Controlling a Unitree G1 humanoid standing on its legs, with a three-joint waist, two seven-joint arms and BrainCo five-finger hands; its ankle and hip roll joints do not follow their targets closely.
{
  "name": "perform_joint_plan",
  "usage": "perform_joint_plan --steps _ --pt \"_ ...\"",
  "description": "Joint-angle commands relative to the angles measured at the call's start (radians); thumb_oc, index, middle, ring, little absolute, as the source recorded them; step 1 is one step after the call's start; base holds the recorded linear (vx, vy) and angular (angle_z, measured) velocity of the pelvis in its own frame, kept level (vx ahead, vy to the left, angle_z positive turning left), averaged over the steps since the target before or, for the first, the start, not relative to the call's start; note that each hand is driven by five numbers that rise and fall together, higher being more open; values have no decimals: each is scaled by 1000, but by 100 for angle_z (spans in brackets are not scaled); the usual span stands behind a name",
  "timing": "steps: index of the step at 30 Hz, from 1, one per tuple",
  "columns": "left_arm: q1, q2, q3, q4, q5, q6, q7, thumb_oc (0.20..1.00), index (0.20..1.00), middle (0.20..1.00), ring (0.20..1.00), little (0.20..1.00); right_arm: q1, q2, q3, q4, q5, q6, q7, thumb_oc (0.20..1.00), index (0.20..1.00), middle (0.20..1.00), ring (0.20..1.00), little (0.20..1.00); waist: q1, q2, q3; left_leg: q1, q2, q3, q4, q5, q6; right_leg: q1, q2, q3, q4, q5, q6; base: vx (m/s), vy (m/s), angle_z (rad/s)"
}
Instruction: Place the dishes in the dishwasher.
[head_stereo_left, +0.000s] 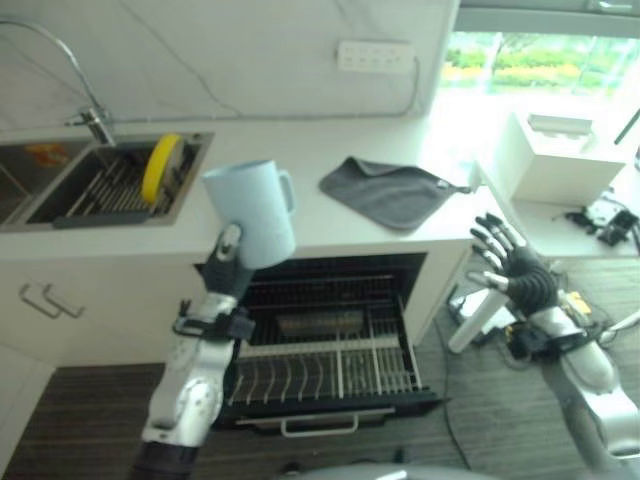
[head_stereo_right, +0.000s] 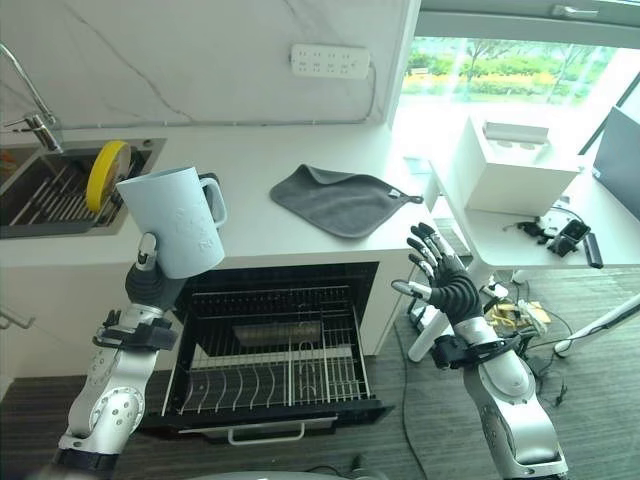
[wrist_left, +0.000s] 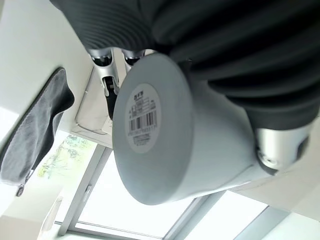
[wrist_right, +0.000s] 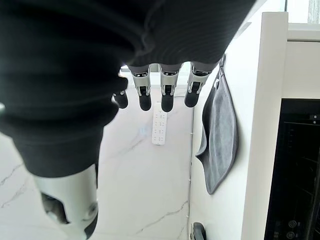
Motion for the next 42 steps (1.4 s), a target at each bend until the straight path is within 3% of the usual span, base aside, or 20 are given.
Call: perform_joint_plan --steps 1,9,10,12,24,25,29,42 --pt "-121 53 -18 -29 223 -81 111 200 200 200 200 200 -106 12 8 -55 104 14 -1 1000 1000 1000 1000 1000 12 -12 -22 -15 40 -66 1 -17 -12 2 -64 -12 7 22 65 6 -62 0" --pt "-252 57 -138 97 476 -98 326 200 200 200 200 200 -256 -6 123 -36 124 38 -32 1000 1000 1000 1000 1000 16 -4 -29 0 56 -62 1 -19 -24 20 -59 -20 7 8 59 -2 -9 1" --pt "-261 55 -145 115 506 -98 381 200 200 200 200 200 -271 -7 135 -33 126 41 -32 1000 1000 1000 1000 1000 16 -5 -32 2 58 -62 1 -20 -25 21 -58 -18 7 6 58 0 0 0" --pt "-279 48 -145 148 640 -174 613 200 200 200 200 200 -302 -4 153 -29 130 53 -42 1000 1000 1000 1000 1000 18 -10 -37 2 60 -65 1 -20 -26 24 -54 -14 7 3 54 0 0 0" --pt "-380 16 -203 236 986 -143 994 200 200 200 200 200 -450 46 248 -26 145 125 -128 1000 1000 1000 1000 1000 23 -39 -49 12 74 -60 1 -16 -34 35 -44 4 7 4 45 -2 -7 1" --pt "-410 18 -241 275 995 -143 1064 200 200 200 200 200 -486 52 300 4 125 119 -165 1000 1000 1000 1000 1000 20 -40 -48 17 73 -54 1 -19 -33 37 -43 8 7 4 46 0 0 0" --pt "-463 13 -300 304 1085 -105 1186 200 200 200 200 200 -536 39 331 9 150 135 -206 1000 1000 1000 1000 1000 14 -41 -47 17 76 -50 1 -19 -32 33 -44 5 7 9 48 -6 -11 -6" --pt "-464 -18 -373 371 1159 -122 1168 200 200 200 200 200 -669 79 356 66 152 189 -230 1000 1000 1000 1000 1000 40 -51 -52 12 75 -55 1 -26 -29 36 -44 -5 7 4 44 -5 -8 0"
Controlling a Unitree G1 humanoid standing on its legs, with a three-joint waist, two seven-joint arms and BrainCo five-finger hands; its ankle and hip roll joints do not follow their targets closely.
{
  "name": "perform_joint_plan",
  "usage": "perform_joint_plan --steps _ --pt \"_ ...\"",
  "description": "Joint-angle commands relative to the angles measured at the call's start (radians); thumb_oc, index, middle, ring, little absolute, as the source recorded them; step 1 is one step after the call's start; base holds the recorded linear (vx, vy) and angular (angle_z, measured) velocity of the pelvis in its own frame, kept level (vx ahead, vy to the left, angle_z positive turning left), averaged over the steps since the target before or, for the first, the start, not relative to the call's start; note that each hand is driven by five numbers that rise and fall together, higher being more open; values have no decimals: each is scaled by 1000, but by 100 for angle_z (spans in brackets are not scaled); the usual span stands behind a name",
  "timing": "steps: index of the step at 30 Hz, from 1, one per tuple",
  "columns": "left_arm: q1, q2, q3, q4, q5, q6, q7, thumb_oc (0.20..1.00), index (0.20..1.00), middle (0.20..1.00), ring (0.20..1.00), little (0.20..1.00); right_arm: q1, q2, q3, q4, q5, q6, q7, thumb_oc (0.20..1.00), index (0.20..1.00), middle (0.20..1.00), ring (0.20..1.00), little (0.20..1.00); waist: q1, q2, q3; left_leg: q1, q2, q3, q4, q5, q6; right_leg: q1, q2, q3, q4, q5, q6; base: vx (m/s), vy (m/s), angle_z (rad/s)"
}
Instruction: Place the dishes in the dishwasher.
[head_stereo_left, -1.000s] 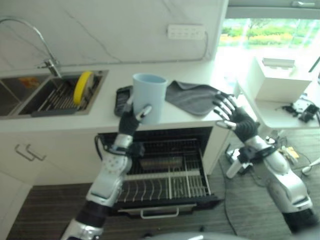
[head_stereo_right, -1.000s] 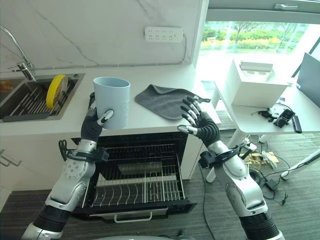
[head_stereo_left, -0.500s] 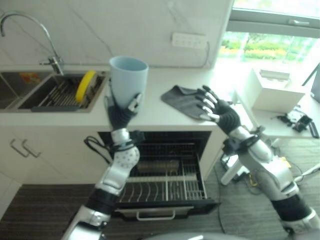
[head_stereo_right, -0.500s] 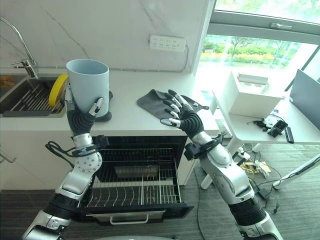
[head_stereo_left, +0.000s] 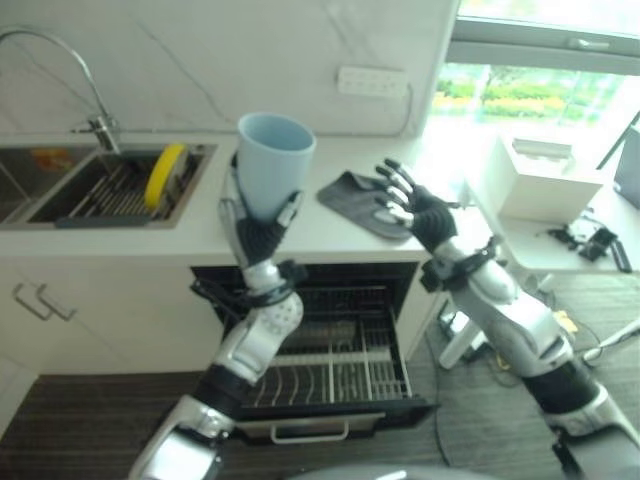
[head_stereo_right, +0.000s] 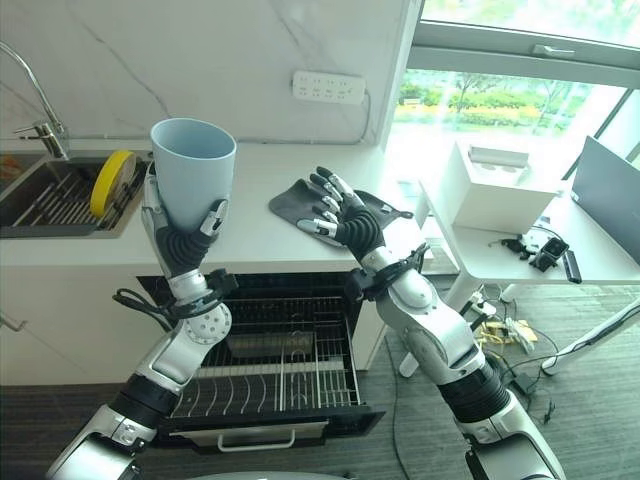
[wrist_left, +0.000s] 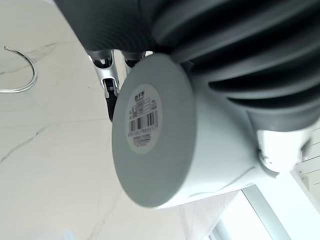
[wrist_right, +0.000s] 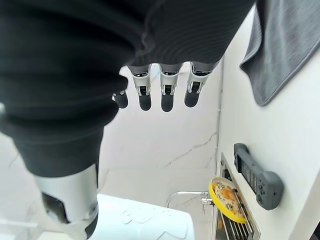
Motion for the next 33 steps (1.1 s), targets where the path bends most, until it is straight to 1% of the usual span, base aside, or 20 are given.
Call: perform_joint_plan --steps 1,6,17,26,33 --pt "-83 28 -39 32 62 -43 -14 200 200 200 200 200 -118 37 -26 3 5 -26 -17 1000 1000 1000 1000 1000 20 -22 -13 1 68 -45 1 -33 -17 19 -52 1 1 -1 57 0 0 0" --pt "-80 24 -70 49 21 -56 -59 200 200 200 200 200 -157 46 -13 12 8 0 -18 1000 1000 1000 1000 1000 31 -26 -17 0 68 -48 1 -36 -15 20 -52 -1 1 -3 57 0 0 0" --pt "-75 17 -131 23 29 -71 -100 200 200 200 200 200 -212 113 23 31 93 10 -63 1000 1000 1000 1000 1000 53 -35 -11 1 67 -57 1 -42 -12 23 -50 -2 1 -4 56 7 -12 1" --pt "-84 16 -174 10 37 -69 -96 200 200 200 200 200 -239 170 72 53 140 2 -101 1000 1000 1000 1000 1000 65 -37 -6 1 67 -62 1 -45 -9 23 -48 0 1 -3 56 8 -6 3" --pt "-89 20 -186 11 41 -66 -96 200 200 200 200 200 -248 183 90 55 144 -10 -121 1000 1000 1000 1000 1000 69 -39 -4 3 67 -63 1 -47 -9 25 -48 -1 1 -3 58 0 0 0"
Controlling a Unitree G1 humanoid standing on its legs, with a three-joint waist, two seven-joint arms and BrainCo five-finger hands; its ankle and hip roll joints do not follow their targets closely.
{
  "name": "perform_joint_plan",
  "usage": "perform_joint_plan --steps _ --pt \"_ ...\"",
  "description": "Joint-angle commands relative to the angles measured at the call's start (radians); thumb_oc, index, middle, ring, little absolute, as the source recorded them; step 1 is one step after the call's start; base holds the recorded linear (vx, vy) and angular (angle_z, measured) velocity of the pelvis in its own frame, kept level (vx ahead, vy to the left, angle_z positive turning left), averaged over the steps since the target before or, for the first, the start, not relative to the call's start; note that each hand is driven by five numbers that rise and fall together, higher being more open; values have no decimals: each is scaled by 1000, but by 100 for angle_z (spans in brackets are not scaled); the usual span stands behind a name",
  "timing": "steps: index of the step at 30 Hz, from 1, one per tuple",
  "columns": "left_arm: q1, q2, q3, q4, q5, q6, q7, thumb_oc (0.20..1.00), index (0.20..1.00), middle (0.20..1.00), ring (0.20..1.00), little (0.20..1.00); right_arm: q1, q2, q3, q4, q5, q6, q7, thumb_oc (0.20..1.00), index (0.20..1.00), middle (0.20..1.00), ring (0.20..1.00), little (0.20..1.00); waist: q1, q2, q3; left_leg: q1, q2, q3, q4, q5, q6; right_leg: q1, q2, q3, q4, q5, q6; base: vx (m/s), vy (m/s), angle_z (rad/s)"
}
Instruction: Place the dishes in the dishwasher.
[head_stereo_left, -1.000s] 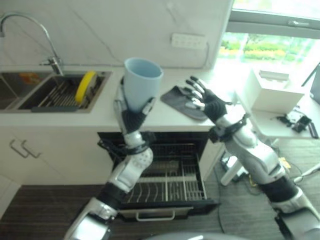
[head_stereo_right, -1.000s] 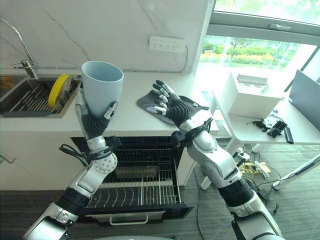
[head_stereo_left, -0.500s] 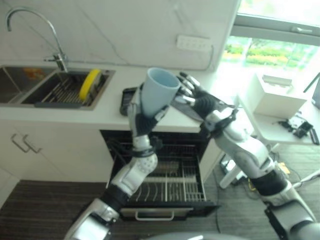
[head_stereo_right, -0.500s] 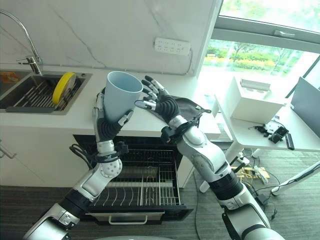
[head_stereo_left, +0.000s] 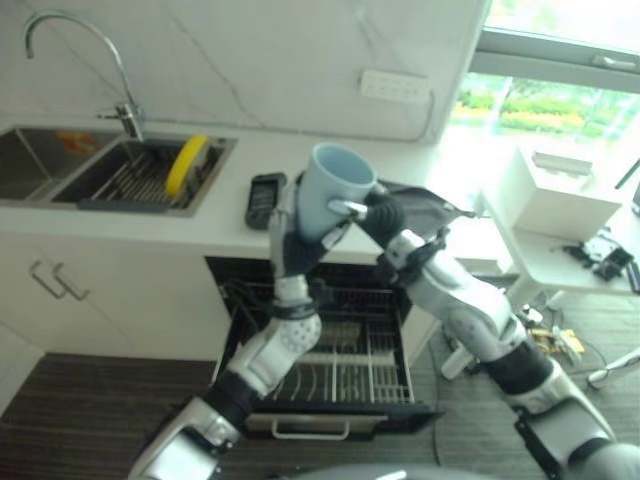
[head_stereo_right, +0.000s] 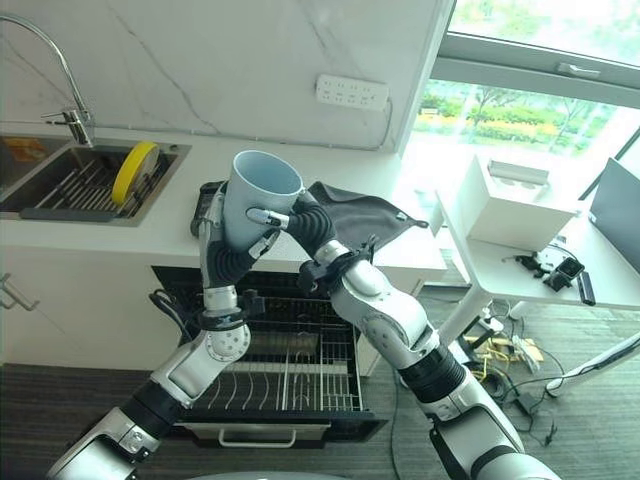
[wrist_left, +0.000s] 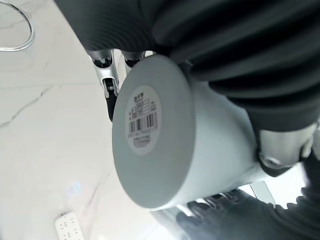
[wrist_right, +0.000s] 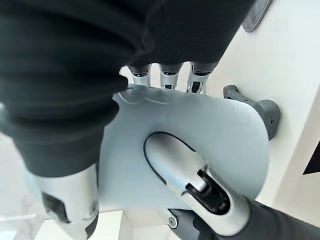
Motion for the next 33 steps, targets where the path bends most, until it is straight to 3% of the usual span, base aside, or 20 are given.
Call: perform_joint_plan --steps 1,20,21,22,23,33 --pt "-91 9 -27 -14 45 -47 10 200 200 200 200 200 -146 32 -27 -3 27 -55 -7 1000 1000 1000 1000 1000 29 -10 5 14 66 -45 1 -49 -11 24 -47 20 1 -2 58 0 0 0" --pt "-97 1 -81 -2 75 -64 5 200 200 200 200 200 -175 51 -20 -15 -12 -96 -77 1000 1000 1000 1000 1000 28 -6 8 14 61 -47 1 -52 -8 19 -49 25 1 0 59 -4 1 0" --pt "-97 1 -81 -3 75 -64 4 200 200 200 200 200 -176 52 -20 -14 -15 -98 -77 925 925 925 925 925 28 -6 9 13 61 -47 1 -52 -8 19 -49 25 1 0 59 -32 4 0" --pt "-99 1 -82 -1 75 -66 5 200 200 200 200 200 -176 56 -19 -13 -27 -106 -77 448 448 448 448 448 29 -6 9 14 61 -48 1 -52 -7 19 -49 23 1 1 59 0 0 0" --pt "-99 -1 -84 5 77 -69 10 200 200 200 200 200 -180 57 -17 -11 -33 -113 -69 209 209 209 209 209 29 -6 9 14 60 -48 1 -52 -7 19 -49 23 1 0 59 0 0 0" --pt "-93 1 -86 16 68 -91 -3 200 200 200 200 200 -210 43 11 -17 -96 -111 -24 200 200 200 200 200 42 -10 5 7 61 -55 1 -50 -7 18 -51 12 1 1 59 0 0 0"
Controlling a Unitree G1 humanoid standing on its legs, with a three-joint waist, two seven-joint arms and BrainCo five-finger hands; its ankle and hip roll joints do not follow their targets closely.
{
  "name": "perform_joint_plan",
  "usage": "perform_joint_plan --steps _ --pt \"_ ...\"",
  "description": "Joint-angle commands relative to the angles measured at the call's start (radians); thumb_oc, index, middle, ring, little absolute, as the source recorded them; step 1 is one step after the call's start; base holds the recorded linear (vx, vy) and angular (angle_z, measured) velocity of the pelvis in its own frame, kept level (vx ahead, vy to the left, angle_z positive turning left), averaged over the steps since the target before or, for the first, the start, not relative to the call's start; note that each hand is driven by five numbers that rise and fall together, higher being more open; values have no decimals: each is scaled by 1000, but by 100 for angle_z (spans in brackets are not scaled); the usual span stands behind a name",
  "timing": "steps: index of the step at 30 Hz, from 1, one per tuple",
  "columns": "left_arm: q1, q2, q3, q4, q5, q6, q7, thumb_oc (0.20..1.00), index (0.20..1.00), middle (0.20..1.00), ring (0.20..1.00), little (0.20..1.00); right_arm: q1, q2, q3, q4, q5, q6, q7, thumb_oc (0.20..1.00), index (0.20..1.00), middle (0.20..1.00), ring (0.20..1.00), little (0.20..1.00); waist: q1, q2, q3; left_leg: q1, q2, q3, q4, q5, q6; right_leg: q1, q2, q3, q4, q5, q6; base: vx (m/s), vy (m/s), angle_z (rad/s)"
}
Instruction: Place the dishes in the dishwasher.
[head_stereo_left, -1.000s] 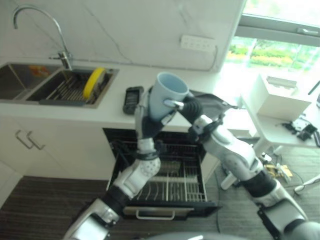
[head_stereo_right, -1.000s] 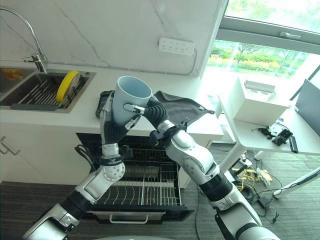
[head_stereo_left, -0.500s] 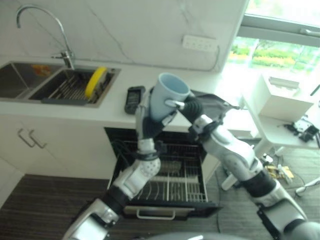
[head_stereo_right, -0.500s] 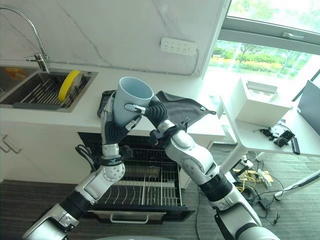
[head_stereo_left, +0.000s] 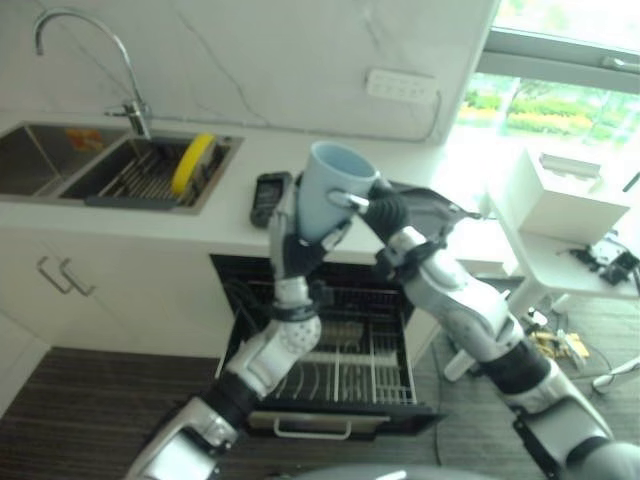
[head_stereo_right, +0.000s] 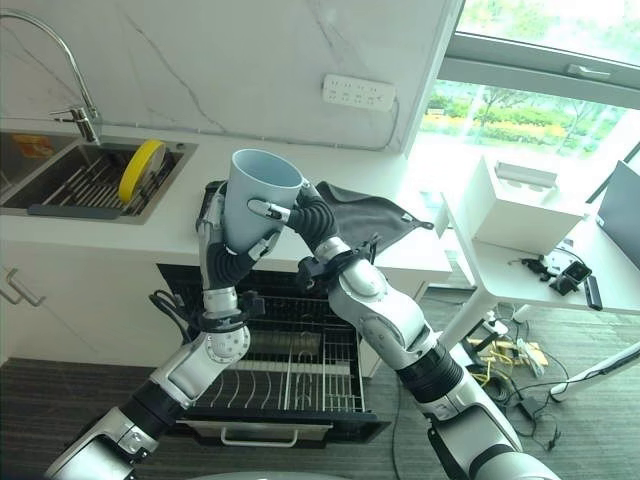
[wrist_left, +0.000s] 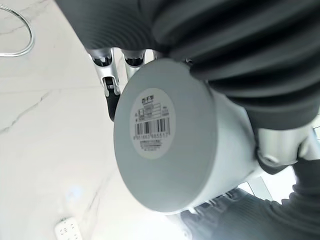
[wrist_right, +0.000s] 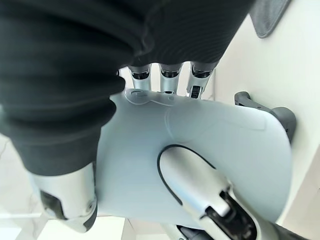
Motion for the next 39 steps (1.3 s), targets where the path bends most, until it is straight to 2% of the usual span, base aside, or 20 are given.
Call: perform_joint_plan --steps 1,11,12,17,20,23,29,36,39 --pt "-91 -7 -81 19 66 -79 -20 200 200 200 200 200 -193 37 -8 -9 -11 -85 27 200 200 200 200 200 26 -12 5 11 63 -50 1 -50 -7 20 -49 16 1 2 59 0 0 0" --pt "-80 -16 -80 6 -25 -74 -94 200 200 200 200 200 -178 31 -19 -11 -87 -102 33 200 200 200 200 200 28 -10 8 9 63 -54 1 -50 -5 20 -47 12 1 1 59 -14 -2 0" --pt "-75 -17 -79 2 -50 -69 -130 1000 1000 1000 1000 1000 -175 29 -20 -9 -105 -105 32 200 200 200 200 200 29 -8 11 9 63 -54 1 -50 -5 21 -47 11 1 1 59 0 0 0" --pt "-74 -17 -78 -5 -69 -62 -138 1000 1000 1000 1000 1000 -163 22 -26 -3 -136 -110 31 200 200 200 200 200 27 -5 11 9 62 -56 1 -49 -4 22 -46 10 1 -1 58 0 0 0" --pt "-70 -12 -66 -13 -133 -26 -166 1000 1000 1000 1000 1000 -143 8 -38 -3 -141 -110 21 200 200 200 200 200 23 -2 10 10 62 -54 1 -49 -5 24 -47 8 1 -2 57 0 0 0" --pt "-56 -11 -56 -28 -159 -24 -183 1000 1000 1000 1000 1000 -124 -2 -52 2 -154 -114 27 200 200 200 200 200 24 1 11 10 61 -57 1 -48 -5 25 -47 5 1 -3 57 0 0 0" --pt "-18 0 -12 -54 -232 27 -179 1000 1000 1000 1000 1000 -84 -36 -92 4 -169 -116 20 200 200 200 200 200 23 9 17 10 59 -61 1 -47 -4 27 -48 2 1 -5 55 6 11 1" --pt "43 29 69 -75 -289 52 -184 1000 1000 1000 1000 1000 20 -64 -158 9 -135 -168 8 200 200 200 200 200 23 18 23 9 55 -64 1 -44 -2 28 -49 -5 1 -7 52 20 25 6" --pt "81 42 115 -80 -380 109 -225 1000 1000 1000 1000 1000 89 -85 -198 6 -123 -203 23 200 200 200 200 200 18 25 29 11 55 -63 1 -42 -2 29 -50 -7 1 -7 51 14 16 3"
